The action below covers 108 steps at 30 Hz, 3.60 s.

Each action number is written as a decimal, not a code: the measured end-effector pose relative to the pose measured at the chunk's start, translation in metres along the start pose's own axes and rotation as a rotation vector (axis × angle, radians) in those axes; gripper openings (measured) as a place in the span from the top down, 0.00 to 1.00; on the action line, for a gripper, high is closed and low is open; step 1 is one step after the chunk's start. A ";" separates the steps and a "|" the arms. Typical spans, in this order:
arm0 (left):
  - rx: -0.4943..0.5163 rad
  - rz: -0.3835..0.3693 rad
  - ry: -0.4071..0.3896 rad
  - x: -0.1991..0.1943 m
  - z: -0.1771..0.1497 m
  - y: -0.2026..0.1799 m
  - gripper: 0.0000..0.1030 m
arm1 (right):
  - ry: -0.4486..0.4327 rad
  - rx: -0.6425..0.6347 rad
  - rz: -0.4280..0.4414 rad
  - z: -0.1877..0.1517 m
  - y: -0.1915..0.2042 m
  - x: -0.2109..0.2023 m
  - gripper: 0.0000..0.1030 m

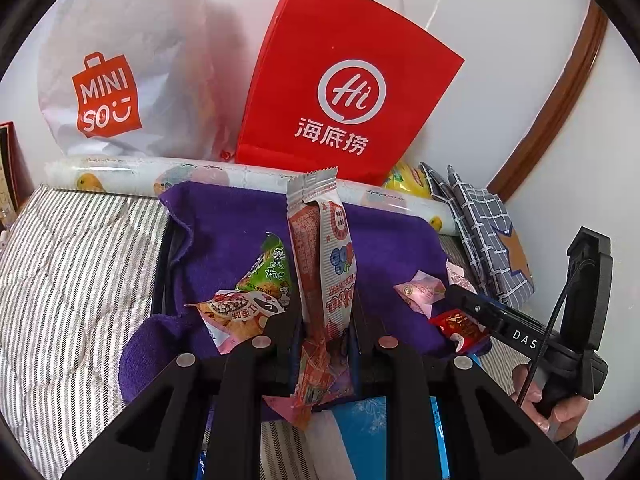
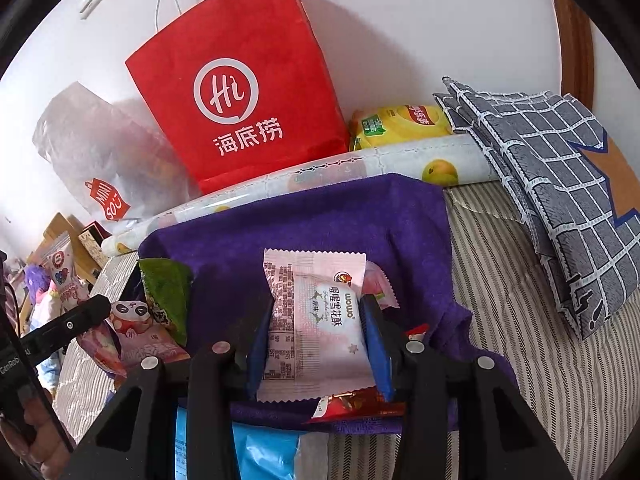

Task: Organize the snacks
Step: 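Lower the pink pastry packet onto the towel and open the right tool, then lower the red stick packet onto the towel and open the left tool, then move both open tools back toward the remaining snacks on the bed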

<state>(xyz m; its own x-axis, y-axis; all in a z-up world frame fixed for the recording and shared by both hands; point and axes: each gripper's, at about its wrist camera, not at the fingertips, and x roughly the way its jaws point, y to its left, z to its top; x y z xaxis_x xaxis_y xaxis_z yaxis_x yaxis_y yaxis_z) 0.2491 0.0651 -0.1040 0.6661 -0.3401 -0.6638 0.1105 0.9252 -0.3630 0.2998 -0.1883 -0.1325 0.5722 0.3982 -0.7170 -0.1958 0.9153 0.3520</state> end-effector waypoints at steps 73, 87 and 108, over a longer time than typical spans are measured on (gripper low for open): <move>-0.106 0.125 -0.032 0.008 0.005 0.022 0.32 | -0.080 -0.090 -0.042 -0.002 0.022 -0.023 0.52; -0.045 0.212 0.234 0.047 -0.011 0.026 0.38 | -0.074 -0.105 -0.054 -0.003 0.026 -0.021 0.52; -0.241 0.160 0.096 0.042 0.000 0.053 0.33 | -0.087 -0.112 -0.033 -0.003 0.031 -0.030 0.52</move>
<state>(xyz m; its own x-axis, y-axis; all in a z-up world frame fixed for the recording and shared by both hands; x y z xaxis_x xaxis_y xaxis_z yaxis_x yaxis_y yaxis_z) 0.2830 0.0997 -0.1511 0.5871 -0.2186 -0.7794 -0.1759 0.9054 -0.3865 0.2742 -0.1720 -0.1022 0.6456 0.3650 -0.6708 -0.2603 0.9310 0.2561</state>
